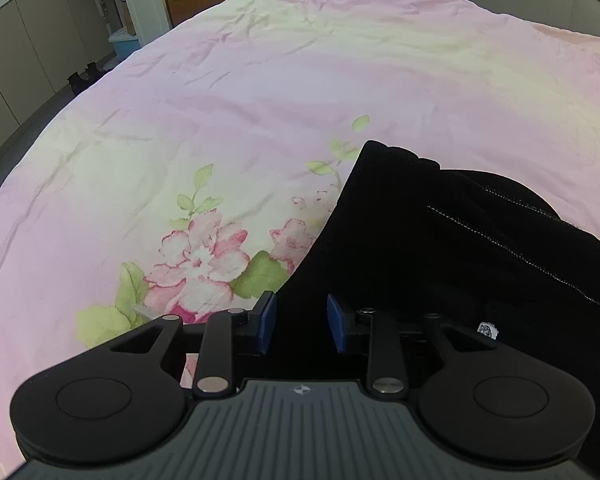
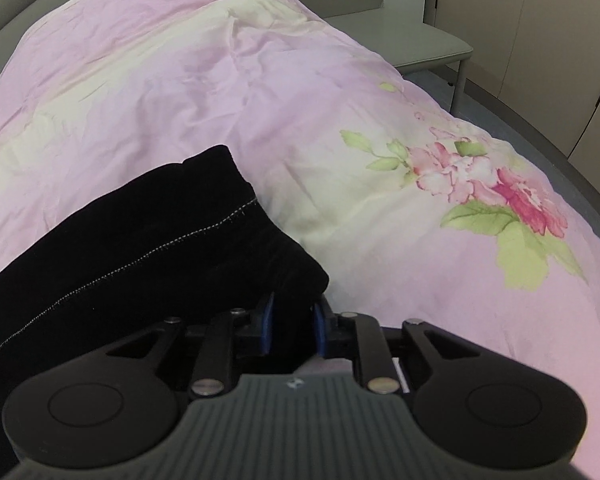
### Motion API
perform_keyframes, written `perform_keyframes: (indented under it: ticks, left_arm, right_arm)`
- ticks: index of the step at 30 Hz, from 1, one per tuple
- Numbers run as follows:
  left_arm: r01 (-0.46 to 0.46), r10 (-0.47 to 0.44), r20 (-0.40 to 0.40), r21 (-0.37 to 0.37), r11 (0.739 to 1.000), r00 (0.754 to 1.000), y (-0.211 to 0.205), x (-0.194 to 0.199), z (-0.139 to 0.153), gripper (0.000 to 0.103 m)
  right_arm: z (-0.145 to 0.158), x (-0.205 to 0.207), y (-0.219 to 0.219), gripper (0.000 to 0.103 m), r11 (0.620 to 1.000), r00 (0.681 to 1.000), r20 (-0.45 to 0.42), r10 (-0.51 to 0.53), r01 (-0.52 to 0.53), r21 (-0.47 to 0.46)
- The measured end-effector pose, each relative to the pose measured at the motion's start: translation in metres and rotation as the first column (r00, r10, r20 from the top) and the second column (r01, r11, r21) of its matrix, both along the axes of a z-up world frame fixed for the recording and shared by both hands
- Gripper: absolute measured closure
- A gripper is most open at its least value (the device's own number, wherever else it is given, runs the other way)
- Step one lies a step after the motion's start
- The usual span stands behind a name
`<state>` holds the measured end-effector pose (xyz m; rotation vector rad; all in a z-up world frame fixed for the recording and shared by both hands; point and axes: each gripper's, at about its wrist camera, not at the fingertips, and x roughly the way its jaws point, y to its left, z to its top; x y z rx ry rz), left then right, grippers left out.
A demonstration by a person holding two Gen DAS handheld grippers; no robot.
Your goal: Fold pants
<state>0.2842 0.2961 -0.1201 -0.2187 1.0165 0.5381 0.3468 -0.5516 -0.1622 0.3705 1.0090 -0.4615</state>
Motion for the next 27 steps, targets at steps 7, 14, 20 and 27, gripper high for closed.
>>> perform_keyframes:
  ticks: [7, 14, 20, 27]
  left_arm:
    - [0.139, -0.136, 0.114, -0.023, 0.990, 0.984, 0.001, 0.007, 0.034, 0.049]
    - [0.160, -0.160, 0.083, 0.015, 0.987, 0.984, -0.005, 0.044, 0.020, 0.060]
    - [0.196, -0.196, -0.008, 0.051, 0.979, 0.981, -0.010, 0.083, -0.014, 0.085]
    - [0.206, -0.197, -0.110, 0.081, 0.975, 0.974, -0.014, 0.107, -0.027, 0.103]
  right_arm:
    - [0.022, -0.018, 0.002, 0.057, 0.997, 0.996, -0.035, 0.076, -0.077, -0.010]
    - [0.023, -0.034, 0.030, 0.057, 0.987, 0.987, -0.039, 0.156, -0.157, -0.030]
    - [0.022, -0.027, 0.046, 0.053, 0.978, 0.977, -0.074, 0.202, -0.206, -0.045]
    - [0.022, -0.018, 0.047, 0.051, 0.977, 0.974, -0.101, 0.205, -0.210, -0.043]
